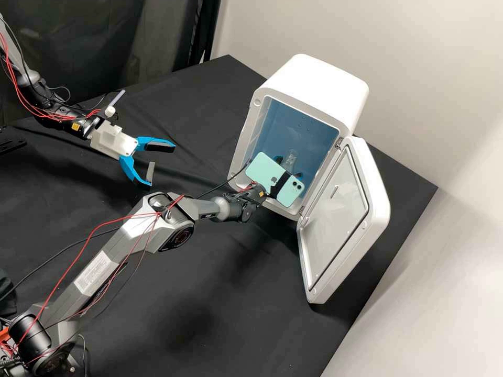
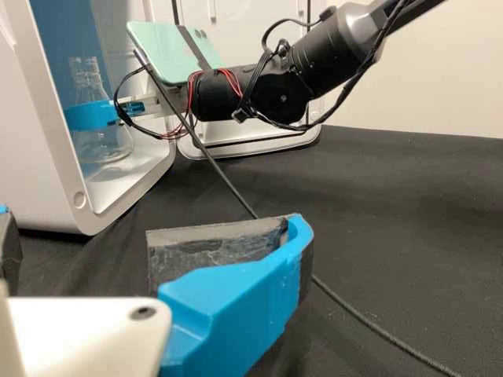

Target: Place the flask in the incubator

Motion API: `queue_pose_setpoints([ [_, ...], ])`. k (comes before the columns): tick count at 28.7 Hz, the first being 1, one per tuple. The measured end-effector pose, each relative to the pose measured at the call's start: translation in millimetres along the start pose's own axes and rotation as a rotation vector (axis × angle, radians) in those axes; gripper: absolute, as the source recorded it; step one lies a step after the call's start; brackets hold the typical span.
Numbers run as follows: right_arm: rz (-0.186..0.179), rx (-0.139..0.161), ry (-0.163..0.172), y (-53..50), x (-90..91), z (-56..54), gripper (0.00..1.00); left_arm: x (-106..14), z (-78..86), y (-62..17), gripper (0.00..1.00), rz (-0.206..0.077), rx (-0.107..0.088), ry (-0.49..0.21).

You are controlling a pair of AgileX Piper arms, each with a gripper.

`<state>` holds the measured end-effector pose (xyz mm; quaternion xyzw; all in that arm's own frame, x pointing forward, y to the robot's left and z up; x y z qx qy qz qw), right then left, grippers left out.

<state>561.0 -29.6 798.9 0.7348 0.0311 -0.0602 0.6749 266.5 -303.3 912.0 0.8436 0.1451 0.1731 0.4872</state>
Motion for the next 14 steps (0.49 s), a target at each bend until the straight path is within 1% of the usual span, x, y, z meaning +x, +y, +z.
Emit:
queue_pose_setpoints([
  [1,-0.003,-0.005,-0.001,-1.2,0.2,-0.7,0.0,0.0,0.0,0.0,1.0,0.0,0.0,0.0],
  [4,-0.021,-0.005,-0.01,-7.9,1.0,-4.3,0.0,0.0,0.0,0.0,1.0,0.0,0.0,0.0],
  [6,-0.032,-0.012,-0.012,-11.9,1.5,-6.6,0.0,0.0,0.0,0.0,1.0,0.0,0.0,0.0],
  [10,-0.051,-0.015,-0.015,-19.9,2.3,-11.8,0.0,0.0,0.0,0.0,1.0,0.0,0.0,0.0],
  [14,-0.054,-0.016,-0.012,-21.5,2.4,-13.1,0.0,0.0,0.0,0.0,1.0,0.0,0.0,0.0],
])
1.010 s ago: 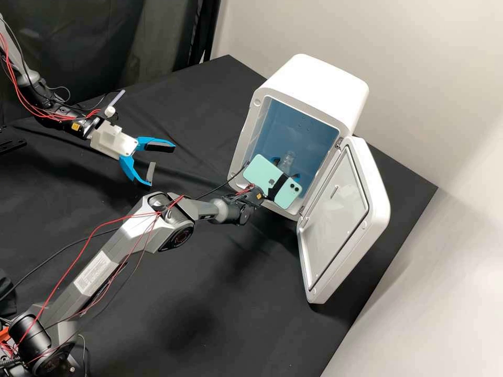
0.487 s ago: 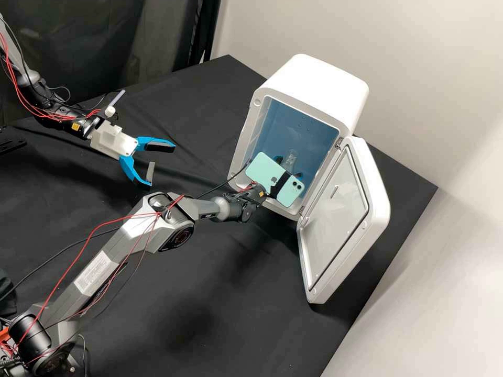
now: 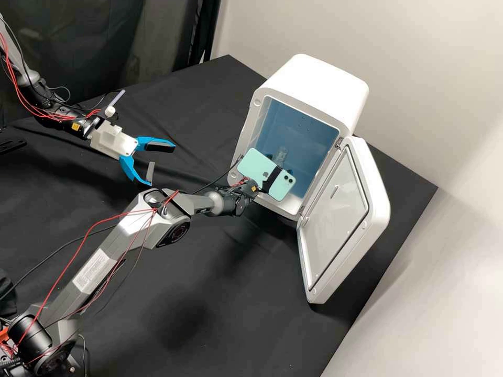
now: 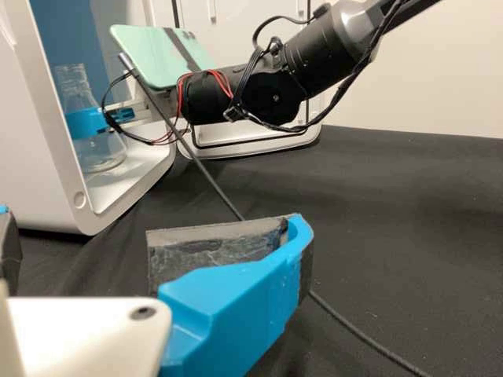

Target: Place the flask in the incubator

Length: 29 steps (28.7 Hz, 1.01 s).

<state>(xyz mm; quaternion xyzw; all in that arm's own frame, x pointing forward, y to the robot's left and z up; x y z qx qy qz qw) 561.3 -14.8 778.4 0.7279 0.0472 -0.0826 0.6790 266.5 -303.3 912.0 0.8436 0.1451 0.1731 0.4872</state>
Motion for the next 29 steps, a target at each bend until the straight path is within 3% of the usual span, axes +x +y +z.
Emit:
queue_pose_setpoints([
  [16,0.002,-0.04,-0.001,0.2,0.0,0.1,0.0,-0.1,-0.8,0.1,1.0,0.001,0.0,0.002],
  [17,0.002,-0.04,-0.001,0.2,0.0,0.1,1.0,-0.1,-0.8,0.1,1.0,0.001,0.0,0.002],
  [18,0.002,-0.04,-0.001,0.2,0.0,0.1,0.0,-0.2,-1.2,0.2,1.0,0.001,-0.001,0.004],
  [29,0.002,-0.04,-0.001,0.2,0.0,0.1,0.0,-0.4,-2.1,0.4,1.0,0.001,0.0,0.005],
])
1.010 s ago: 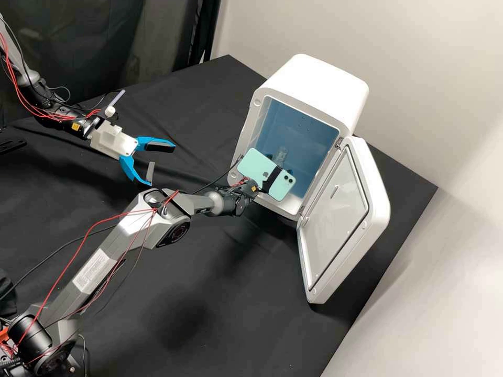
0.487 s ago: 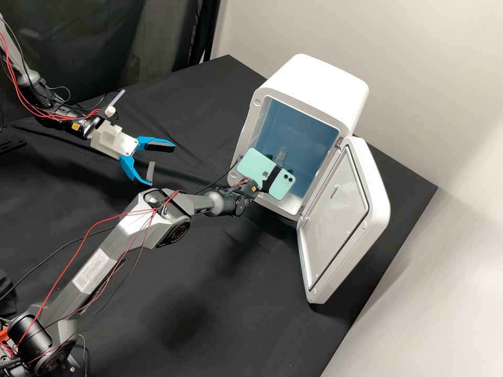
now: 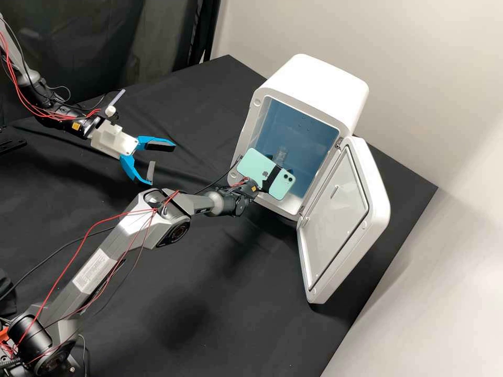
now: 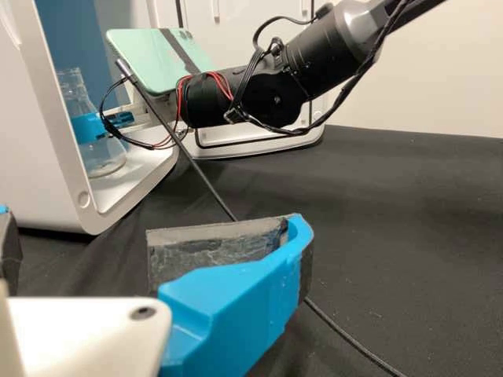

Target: Place the flask in the incubator

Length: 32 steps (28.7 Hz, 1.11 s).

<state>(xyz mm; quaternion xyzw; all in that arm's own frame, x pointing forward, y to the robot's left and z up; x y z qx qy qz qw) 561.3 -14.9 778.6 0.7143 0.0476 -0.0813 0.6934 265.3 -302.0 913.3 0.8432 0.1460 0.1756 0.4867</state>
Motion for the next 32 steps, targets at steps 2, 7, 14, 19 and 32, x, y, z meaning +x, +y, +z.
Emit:
queue_pose_setpoints([
  [2,0.0,0.0,0.0,0.0,0.0,0.0,1.0,-0.2,-1.2,0.2,1.0,0.001,-0.001,0.004],
  [7,0.0,0.0,0.0,0.0,0.0,0.0,1.0,-0.2,-1.2,0.2,1.0,0.001,-0.001,0.004],
  [14,-0.017,0.003,-0.017,-9.0,2.6,9.8,1.0,-0.2,-1.2,0.2,1.0,0.001,-0.001,0.004],
  [19,-0.018,0.003,-0.019,-9.7,2.8,10.5,1.0,-0.2,-1.2,0.2,1.0,0.001,-0.001,0.004],
  [32,-0.018,0.006,-0.019,-9.7,2.8,10.5,1.0,-0.2,-1.2,0.2,1.0,0.001,-0.001,0.004],
])
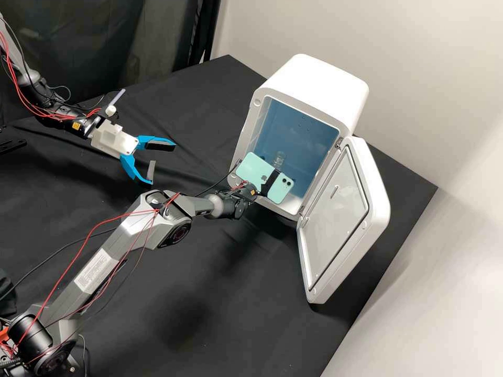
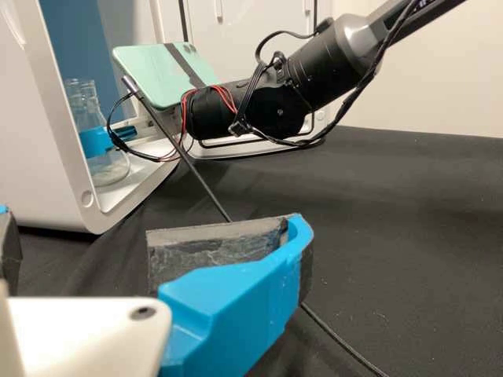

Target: Place the flask in the incubator

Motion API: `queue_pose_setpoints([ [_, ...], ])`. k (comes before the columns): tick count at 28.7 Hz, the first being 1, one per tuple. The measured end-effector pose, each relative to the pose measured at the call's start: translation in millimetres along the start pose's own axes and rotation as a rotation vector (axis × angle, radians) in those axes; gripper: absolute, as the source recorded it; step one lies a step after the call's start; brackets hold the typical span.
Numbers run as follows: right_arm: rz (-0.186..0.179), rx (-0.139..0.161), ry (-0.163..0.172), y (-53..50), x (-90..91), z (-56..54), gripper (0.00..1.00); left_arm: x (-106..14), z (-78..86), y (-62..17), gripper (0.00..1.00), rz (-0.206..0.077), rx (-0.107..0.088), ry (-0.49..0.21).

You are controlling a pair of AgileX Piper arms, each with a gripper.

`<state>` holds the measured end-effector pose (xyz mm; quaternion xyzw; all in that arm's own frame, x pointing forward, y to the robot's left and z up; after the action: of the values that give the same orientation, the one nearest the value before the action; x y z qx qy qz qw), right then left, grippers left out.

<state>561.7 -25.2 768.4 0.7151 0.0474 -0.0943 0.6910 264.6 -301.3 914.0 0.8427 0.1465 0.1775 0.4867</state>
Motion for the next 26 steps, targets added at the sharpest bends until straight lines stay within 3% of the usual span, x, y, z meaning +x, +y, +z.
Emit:
queue_pose_setpoints([
  [11,-0.003,0.008,0.006,-0.3,0.0,-0.6,1.0,0.0,0.0,0.0,1.0,0.0,0.0,0.0],
  [16,0.01,0.01,0.036,-0.4,-1.6,-0.7,1.0,0.0,0.0,0.0,1.0,0.0,0.0,0.0],
  [21,-0.001,0.014,0.017,-2.9,-4.2,6.5,1.0,0.0,0.0,0.0,1.0,0.0,0.0,0.0],
  [26,-0.003,0.018,0.009,-0.2,-10.4,5.7,1.0,0.0,0.0,0.0,1.0,0.0,0.0,0.0],
])
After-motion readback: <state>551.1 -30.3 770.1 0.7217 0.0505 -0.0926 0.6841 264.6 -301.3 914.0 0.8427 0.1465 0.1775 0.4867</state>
